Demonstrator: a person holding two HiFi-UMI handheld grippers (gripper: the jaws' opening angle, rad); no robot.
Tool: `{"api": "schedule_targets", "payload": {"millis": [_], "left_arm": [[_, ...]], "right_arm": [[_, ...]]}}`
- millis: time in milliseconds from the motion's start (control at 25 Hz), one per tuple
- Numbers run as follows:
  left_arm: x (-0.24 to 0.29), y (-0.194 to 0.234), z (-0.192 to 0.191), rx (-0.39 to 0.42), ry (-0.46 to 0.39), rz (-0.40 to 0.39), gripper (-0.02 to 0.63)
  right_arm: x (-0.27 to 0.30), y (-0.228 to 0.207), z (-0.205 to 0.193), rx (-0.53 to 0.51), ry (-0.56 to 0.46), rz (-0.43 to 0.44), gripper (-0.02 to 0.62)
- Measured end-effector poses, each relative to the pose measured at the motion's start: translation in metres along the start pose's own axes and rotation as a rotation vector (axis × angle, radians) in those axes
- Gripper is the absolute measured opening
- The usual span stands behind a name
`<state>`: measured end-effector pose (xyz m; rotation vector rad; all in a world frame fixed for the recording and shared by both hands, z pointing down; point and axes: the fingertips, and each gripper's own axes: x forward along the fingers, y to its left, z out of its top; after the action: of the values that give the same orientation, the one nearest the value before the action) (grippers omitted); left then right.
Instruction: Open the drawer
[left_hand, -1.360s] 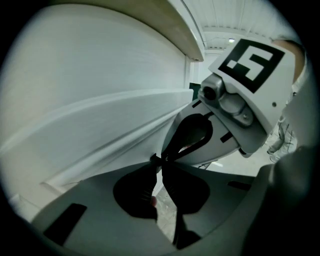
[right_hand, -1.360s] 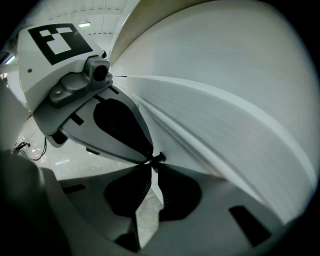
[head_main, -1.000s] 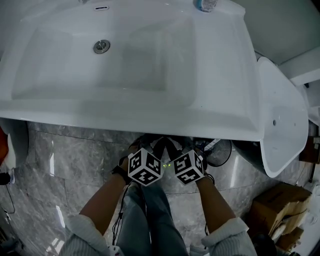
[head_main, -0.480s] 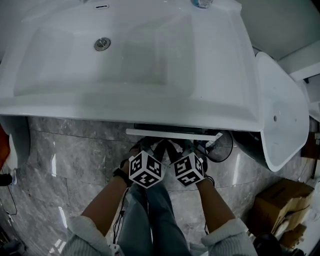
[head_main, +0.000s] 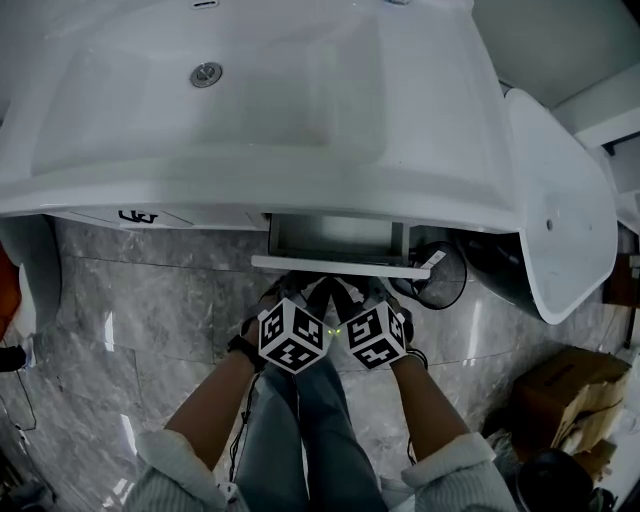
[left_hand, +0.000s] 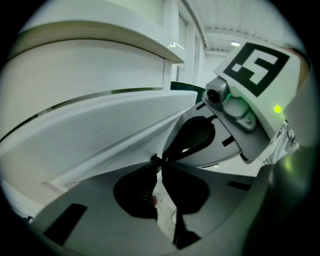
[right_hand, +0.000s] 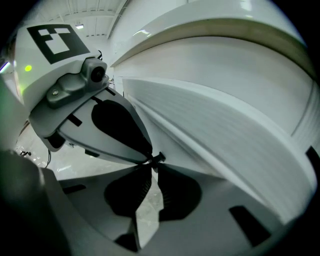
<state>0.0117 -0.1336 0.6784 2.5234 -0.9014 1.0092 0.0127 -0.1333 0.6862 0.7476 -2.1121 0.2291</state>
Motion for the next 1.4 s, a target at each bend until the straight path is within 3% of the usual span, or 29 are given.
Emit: {"api": "schedule_targets", "payload": {"millis": [1400], "left_arm": [[-0.017, -0.034, -0.023, -0.096, -0.027, 0.022, 0.037]], "right_arm": [[-0.018, 0.033, -0.023, 0.062, 0.001, -0.048, 0.044]]}}
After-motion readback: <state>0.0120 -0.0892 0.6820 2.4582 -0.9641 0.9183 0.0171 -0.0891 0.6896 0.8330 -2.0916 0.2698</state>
